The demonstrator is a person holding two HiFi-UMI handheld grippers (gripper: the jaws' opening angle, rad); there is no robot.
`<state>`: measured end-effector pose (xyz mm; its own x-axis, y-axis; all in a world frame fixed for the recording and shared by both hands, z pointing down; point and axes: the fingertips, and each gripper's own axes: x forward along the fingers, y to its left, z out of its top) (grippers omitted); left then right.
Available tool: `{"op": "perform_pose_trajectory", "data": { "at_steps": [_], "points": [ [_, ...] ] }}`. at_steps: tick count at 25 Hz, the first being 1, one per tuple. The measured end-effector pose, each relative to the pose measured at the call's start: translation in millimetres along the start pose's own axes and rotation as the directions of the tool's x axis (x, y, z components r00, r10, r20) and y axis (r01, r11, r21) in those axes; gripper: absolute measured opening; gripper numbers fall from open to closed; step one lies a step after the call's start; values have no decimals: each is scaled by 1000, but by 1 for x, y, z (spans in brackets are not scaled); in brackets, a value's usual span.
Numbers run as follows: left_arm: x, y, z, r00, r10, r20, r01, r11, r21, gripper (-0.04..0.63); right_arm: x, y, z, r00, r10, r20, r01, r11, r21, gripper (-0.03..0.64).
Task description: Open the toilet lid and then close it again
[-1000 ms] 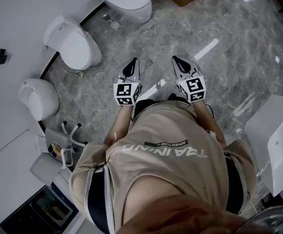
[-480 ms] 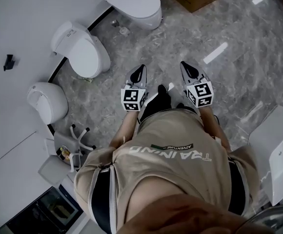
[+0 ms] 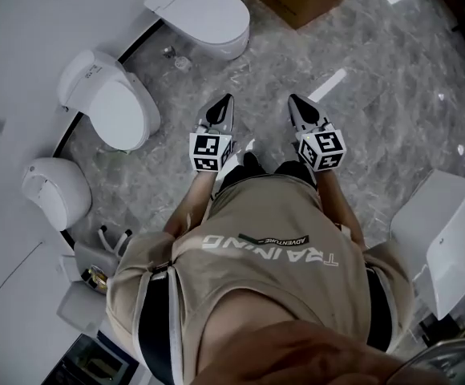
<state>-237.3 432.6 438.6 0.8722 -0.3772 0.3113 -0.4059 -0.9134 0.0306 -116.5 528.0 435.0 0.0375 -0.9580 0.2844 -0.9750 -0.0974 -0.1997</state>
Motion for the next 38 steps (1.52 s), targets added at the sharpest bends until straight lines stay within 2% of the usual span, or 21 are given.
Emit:
{"op": "perform_pose_trajectory", "data": {
  "at_steps": [6,10,15,23,27,32,36,38],
  "points": [
    [32,18,-1,999,-39,-30,38,999,-35,3,38,-18,10,999,-24,-41,23,999,-24,11],
    [63,28,-3,998,-24,-49,22,999,-43,3,62,-40,7,998,-5,-60,3,1000,-24,11],
    [107,46,17,997,44,-68,-46,998,-34,3,106,-77,13,995,65,-78,-67,998,-20,11],
    [183,76,57,981,184,-65,-188,980,-60,3,184,-141,54,973,217,-82,-223,971,-83,11],
    [220,71,66,980,188,-62,-194,974,-118,3,206,-173,49,963,242,-121,-251,965,-73,11],
    [245,82,72,973,218,-82,-227,965,-128,3,222,-195,43,954,255,-159,-266,963,-49,11],
    [253,105,70,965,247,-83,-257,957,-133,3,243,-191,43,940,293,-175,-300,954,-16,11],
    [259,113,64,964,249,-89,-260,954,-152,3,247,-186,46,936,305,-177,-314,949,-28,12]
  ]
}}
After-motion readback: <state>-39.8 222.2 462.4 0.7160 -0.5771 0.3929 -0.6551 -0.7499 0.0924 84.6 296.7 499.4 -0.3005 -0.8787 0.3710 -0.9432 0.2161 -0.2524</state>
